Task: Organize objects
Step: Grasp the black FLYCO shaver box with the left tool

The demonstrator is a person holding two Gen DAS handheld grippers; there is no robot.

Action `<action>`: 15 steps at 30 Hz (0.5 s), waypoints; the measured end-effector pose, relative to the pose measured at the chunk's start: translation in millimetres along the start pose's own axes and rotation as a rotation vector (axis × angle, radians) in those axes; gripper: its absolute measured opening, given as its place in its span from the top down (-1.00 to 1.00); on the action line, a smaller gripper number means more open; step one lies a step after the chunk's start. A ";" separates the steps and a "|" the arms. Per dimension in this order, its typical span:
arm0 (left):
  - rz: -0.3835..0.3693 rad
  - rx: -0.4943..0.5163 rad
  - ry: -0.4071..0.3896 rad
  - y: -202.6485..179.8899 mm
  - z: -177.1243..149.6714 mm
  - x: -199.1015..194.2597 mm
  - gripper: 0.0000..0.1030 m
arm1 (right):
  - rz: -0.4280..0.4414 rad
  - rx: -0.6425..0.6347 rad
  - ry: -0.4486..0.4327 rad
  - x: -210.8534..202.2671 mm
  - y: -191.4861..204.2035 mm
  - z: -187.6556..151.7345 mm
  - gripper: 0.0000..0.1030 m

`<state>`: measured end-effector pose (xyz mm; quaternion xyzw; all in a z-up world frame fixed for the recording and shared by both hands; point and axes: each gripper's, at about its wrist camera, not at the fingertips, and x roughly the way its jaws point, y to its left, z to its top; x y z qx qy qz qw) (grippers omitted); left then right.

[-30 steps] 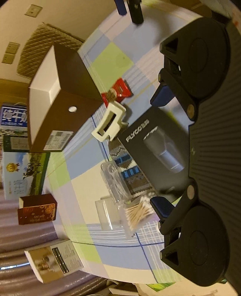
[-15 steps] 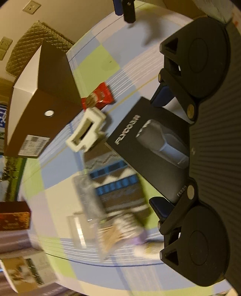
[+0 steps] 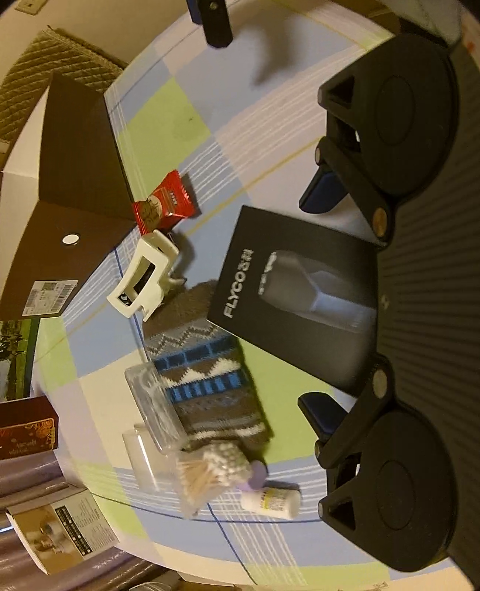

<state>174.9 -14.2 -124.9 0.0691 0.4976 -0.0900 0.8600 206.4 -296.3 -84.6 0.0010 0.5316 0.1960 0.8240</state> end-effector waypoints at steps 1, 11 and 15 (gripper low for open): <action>0.000 -0.001 0.008 -0.5 2.8 3.7 -0.94 | 0.002 -0.001 0.002 0.4 -1.3 0.3 -0.97; 0.035 -0.024 0.007 -11.5 3.0 8.3 -0.63 | 0.023 -0.024 0.005 7.3 -10.0 8.7 -0.97; 0.064 -0.112 0.012 -5.8 -1.5 1.9 -0.56 | 0.050 -0.048 0.001 14.5 -5.0 16.8 -0.97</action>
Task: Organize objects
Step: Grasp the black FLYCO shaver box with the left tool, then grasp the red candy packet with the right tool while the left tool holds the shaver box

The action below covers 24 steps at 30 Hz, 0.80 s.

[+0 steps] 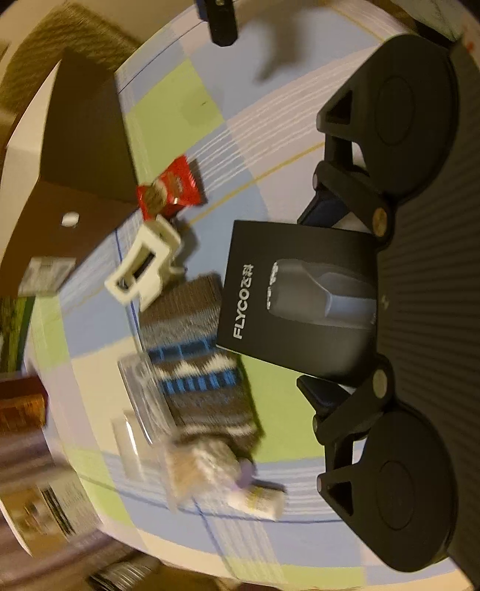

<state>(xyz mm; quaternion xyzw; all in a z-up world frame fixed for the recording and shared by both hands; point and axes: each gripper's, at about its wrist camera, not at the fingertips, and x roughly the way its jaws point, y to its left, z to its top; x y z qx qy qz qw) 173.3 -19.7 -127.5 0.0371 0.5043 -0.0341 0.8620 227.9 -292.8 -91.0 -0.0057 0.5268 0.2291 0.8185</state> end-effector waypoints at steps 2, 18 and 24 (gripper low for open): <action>0.032 -0.076 0.007 6.6 -2.9 -2.3 -0.56 | 0.018 -0.017 0.002 5.5 4.1 4.5 -0.97; 0.153 -0.326 0.049 18.5 -3.8 3.9 -0.52 | 0.104 -0.195 -0.045 55.5 51.8 40.7 -0.31; 0.182 -0.393 0.060 25.2 -8.1 1.3 -0.52 | 0.104 -0.207 -0.068 81.0 65.9 52.9 0.01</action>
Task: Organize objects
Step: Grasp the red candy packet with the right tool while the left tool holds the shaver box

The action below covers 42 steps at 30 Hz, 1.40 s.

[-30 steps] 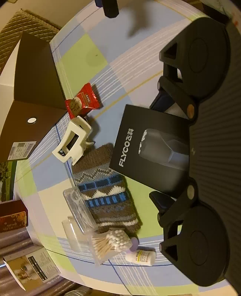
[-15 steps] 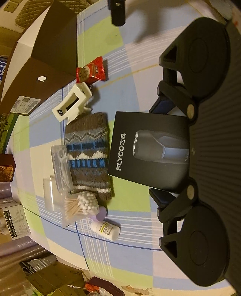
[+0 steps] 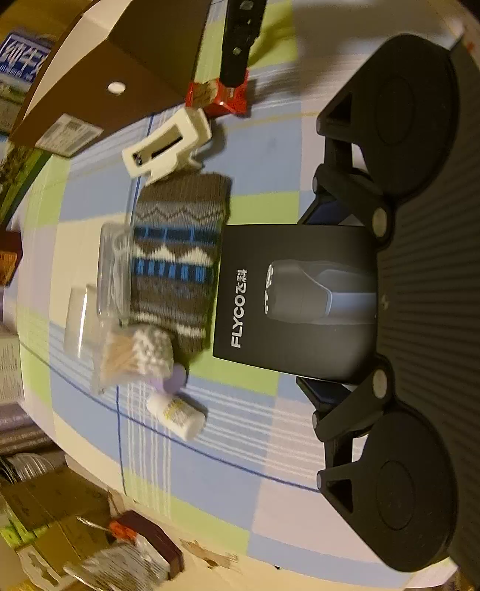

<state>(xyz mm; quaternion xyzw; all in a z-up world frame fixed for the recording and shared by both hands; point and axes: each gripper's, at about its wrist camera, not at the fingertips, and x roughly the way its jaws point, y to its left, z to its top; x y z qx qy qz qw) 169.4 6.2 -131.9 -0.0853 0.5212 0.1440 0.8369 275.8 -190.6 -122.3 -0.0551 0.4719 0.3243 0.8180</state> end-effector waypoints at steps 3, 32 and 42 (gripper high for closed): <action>0.015 -0.027 0.003 6.2 0.3 -0.7 -0.52 | 0.001 0.001 -0.001 12.2 1.9 5.0 0.05; -0.002 0.045 0.036 2.0 -9.0 4.8 -0.49 | 0.028 0.019 0.050 -13.2 -24.0 -34.3 0.27; -0.063 0.050 0.002 -5.0 -4.3 -20.6 -0.48 | 0.072 0.030 0.041 -36.7 -30.5 -36.2 0.51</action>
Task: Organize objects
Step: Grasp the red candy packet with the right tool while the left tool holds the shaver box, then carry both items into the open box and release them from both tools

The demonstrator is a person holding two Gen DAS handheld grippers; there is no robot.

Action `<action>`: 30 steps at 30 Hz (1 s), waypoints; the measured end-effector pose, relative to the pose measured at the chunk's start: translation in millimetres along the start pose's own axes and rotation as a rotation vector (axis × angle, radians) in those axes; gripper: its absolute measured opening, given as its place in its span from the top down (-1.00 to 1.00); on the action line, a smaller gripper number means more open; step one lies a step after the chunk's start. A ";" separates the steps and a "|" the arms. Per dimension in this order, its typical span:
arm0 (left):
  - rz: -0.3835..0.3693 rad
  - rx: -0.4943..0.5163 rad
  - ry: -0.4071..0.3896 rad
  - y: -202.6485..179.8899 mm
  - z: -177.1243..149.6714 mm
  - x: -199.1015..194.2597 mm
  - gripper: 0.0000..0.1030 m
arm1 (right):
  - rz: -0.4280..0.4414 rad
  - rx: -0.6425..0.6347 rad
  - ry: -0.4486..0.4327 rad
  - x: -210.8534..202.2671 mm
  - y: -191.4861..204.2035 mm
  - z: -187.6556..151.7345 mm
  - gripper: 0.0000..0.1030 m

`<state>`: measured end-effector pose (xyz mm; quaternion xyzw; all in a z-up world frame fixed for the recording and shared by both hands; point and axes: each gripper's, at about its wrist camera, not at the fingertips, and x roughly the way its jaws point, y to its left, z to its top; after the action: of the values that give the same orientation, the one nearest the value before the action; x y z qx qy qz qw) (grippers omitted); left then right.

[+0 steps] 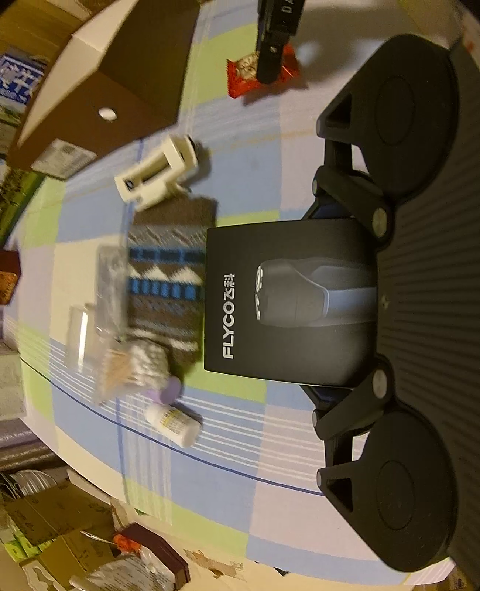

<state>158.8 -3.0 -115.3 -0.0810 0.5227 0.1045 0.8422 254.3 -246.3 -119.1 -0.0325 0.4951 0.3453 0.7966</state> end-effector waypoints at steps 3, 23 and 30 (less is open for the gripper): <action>-0.030 0.011 -0.026 -10.2 8.9 -12.4 -0.48 | 0.017 0.012 -0.025 -17.2 -4.9 3.3 0.52; -0.296 0.136 -0.285 -168.5 144.9 -58.5 -0.49 | -0.022 0.027 -0.333 -128.5 -91.3 100.5 0.52; -0.304 0.127 -0.298 -225.1 199.0 -36.3 -0.49 | -0.052 0.043 -0.320 -116.6 -133.7 144.4 0.52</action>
<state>373.6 -174.6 11.1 -0.0894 0.3797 -0.0459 0.9196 411.2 -351.4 10.0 0.0272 0.3682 0.3144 0.8745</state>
